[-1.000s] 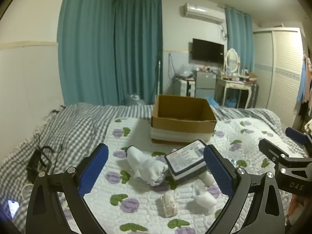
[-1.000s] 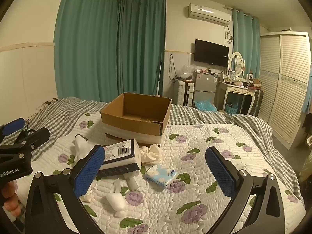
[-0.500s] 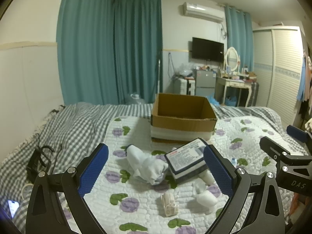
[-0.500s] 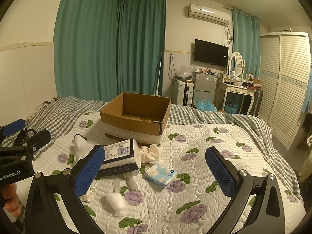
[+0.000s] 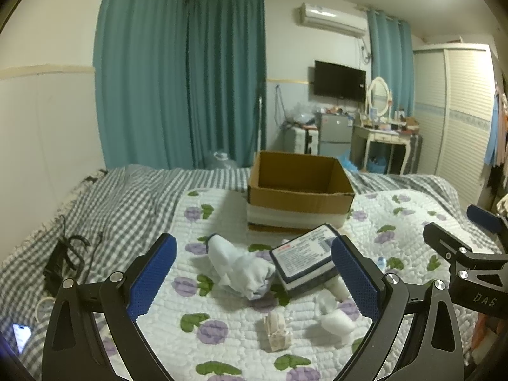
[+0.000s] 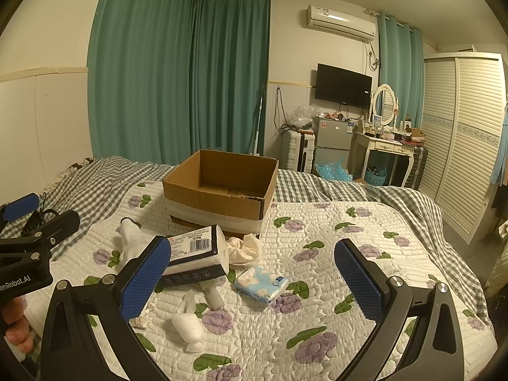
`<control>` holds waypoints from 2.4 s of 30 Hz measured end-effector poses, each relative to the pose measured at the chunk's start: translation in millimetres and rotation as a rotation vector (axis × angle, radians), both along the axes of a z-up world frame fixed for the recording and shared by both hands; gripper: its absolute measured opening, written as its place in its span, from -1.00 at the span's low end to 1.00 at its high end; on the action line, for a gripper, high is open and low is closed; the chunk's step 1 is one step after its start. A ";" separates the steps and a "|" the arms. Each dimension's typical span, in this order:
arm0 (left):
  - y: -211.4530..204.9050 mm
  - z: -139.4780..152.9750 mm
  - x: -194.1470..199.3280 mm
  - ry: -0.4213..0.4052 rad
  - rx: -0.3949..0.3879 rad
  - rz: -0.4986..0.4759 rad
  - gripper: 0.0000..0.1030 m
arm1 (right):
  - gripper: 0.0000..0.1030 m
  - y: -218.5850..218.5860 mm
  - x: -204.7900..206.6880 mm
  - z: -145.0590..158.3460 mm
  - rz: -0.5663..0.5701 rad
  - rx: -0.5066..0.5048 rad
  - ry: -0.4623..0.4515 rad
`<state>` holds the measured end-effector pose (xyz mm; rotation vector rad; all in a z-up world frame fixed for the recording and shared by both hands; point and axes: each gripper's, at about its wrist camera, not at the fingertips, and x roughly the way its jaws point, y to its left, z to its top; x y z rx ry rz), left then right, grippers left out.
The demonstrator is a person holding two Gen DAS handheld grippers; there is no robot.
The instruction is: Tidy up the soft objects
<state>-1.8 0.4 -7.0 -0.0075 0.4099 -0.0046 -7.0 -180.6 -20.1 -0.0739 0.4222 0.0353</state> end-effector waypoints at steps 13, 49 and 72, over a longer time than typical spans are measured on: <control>1.6 0.7 0.2 0.005 -0.004 0.003 0.94 | 1.00 -2.1 -0.7 -0.5 -0.001 -0.001 0.001; -2.6 12.7 -1.0 -0.015 0.008 -0.022 0.94 | 1.00 0.3 -1.2 1.9 0.007 -0.013 -0.001; -2.1 -127.0 63.5 0.425 -0.045 -0.117 0.44 | 0.96 28.6 40.6 -84.2 0.046 -0.034 0.346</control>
